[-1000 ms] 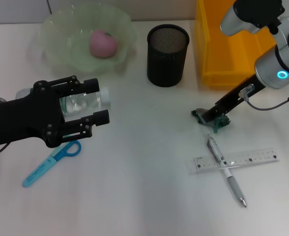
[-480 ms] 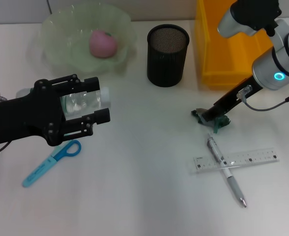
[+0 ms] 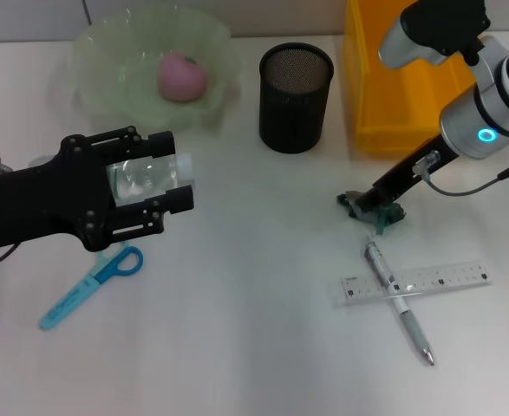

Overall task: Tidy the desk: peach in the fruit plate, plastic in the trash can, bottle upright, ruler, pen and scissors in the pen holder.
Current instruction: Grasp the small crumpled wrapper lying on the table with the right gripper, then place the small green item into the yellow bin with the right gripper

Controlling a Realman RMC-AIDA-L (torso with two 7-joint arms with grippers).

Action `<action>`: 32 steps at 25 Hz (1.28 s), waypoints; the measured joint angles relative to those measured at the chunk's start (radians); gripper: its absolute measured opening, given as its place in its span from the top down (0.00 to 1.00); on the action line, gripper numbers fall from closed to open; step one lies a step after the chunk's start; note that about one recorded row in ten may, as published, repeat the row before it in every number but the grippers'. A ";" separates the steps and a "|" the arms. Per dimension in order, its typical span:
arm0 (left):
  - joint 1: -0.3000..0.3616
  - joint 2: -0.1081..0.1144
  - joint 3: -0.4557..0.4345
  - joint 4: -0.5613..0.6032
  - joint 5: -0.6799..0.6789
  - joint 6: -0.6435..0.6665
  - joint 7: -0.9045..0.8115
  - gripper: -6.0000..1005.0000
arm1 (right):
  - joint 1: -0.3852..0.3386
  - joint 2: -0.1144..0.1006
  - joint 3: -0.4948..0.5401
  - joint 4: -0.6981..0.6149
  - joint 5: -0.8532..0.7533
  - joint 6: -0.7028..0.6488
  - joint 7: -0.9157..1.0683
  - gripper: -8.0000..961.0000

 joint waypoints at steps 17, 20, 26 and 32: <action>-0.013 0.004 -0.003 -0.001 0.000 -0.027 0.000 0.32 | 0.015 -0.001 -0.054 0.026 -0.002 0.039 -0.008 0.75; -0.014 0.004 -0.003 -0.001 0.000 -0.033 0.000 0.32 | 0.014 -0.001 -0.055 0.019 -0.002 0.040 -0.012 0.82; -0.014 0.004 -0.005 -0.001 0.000 -0.038 0.000 0.32 | 0.005 0.000 -0.055 0.015 0.006 0.051 -0.032 0.91; -0.013 0.004 -0.005 -0.001 0.000 -0.038 0.000 0.32 | -0.054 0.001 -0.055 -0.061 0.058 0.051 -0.049 0.98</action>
